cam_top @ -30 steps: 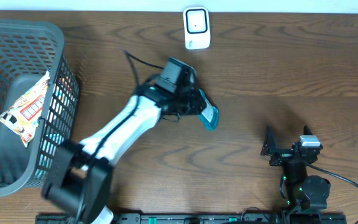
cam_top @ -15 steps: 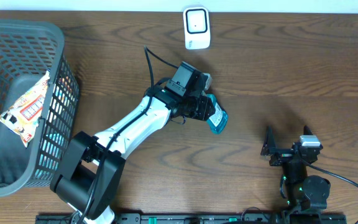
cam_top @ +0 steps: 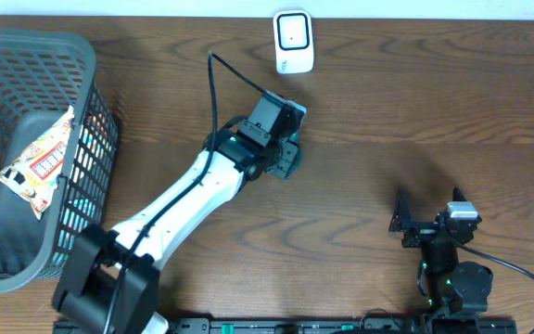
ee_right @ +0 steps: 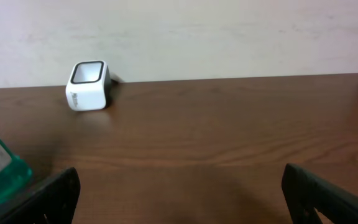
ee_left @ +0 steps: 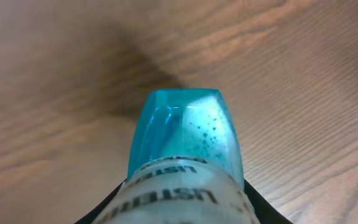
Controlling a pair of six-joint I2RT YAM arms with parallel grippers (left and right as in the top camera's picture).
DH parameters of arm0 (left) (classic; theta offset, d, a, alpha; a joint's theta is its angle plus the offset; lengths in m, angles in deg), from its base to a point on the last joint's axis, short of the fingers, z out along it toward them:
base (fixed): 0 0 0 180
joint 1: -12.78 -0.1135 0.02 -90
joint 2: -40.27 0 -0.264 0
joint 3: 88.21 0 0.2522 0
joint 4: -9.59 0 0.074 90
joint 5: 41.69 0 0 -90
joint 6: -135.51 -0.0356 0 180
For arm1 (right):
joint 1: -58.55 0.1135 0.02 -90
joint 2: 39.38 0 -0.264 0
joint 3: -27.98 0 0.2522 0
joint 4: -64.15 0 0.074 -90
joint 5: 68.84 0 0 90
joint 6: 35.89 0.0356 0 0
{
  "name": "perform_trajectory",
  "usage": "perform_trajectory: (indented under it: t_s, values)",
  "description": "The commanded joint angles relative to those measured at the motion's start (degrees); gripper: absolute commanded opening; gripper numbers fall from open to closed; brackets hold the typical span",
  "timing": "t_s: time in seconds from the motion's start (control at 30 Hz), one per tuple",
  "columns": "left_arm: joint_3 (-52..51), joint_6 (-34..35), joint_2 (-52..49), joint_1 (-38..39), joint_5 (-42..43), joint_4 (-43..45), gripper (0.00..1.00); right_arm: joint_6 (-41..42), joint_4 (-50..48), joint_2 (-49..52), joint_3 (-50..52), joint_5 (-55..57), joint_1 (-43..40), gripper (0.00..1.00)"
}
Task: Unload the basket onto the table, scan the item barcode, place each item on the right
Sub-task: 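Carry the bottle to the white scanner and hold it there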
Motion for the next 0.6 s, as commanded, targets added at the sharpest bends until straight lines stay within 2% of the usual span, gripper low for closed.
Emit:
perform_trajectory:
  t_s: [0.0,0.3,0.43,0.57]
  values:
    - [0.5,-6.5,3.0,0.0,-3.2,-0.7,0.32,-0.7,0.2,-0.2,0.1,0.0,0.7,0.99]
    - [0.5,-17.6,2.8,0.0,-3.2,-5.9,0.34,-0.7,0.2,-0.2,0.1,0.0,0.7,0.99]
    - [0.5,-17.9,2.8,0.0,-2.5,-5.7,0.34,-0.7,0.2,-0.2,0.1,0.0,0.7,0.99]
    - [0.5,-17.9,2.5,0.0,2.1,-5.7,0.34,-0.7,0.2,-0.2,0.1,0.0,0.7,0.99]
